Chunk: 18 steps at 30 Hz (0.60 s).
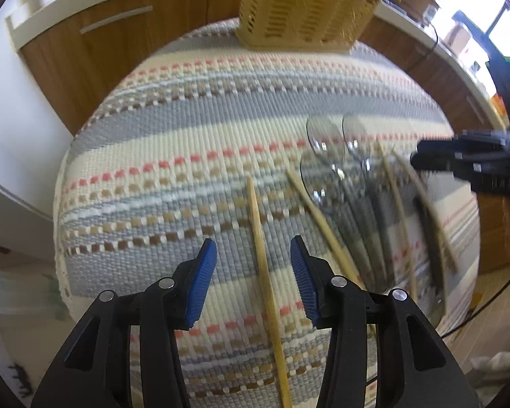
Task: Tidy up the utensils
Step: 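Grasp a wooden chopstick with the left tool while the right tool grasps another chopstick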
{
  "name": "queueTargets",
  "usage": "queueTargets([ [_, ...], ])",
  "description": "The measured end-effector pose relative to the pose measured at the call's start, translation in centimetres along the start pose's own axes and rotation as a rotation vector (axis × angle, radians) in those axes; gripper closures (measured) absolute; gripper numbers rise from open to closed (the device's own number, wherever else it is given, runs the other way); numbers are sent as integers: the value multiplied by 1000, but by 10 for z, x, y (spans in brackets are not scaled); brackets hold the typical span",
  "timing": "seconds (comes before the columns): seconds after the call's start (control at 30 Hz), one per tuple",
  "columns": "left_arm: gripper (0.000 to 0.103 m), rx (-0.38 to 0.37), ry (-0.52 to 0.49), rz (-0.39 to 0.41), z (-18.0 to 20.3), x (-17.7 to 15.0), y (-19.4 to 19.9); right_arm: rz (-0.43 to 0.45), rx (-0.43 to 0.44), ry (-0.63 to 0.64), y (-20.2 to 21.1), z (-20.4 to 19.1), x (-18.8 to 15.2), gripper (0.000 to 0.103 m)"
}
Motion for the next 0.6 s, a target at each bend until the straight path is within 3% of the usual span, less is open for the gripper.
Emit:
queueTargets([
  [0.37, 67, 53, -65, -17, 14, -5, -2, -92, -43, 73, -32, -9, -1, 71],
  [0.6, 76, 114, -129, -21, 33, 2, -5, -117, -93, 126, -38, -23, -17, 92],
])
Point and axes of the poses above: each gripper's, at about its wrist camera, not at the fingertips, and y roughly against the way its jaws point, z to its right, x to its top, the point moved 3 cm from there along -y, roughly the way its jaws point, and after that the axes turned 13 degrees about x, right-handed, at the moved point
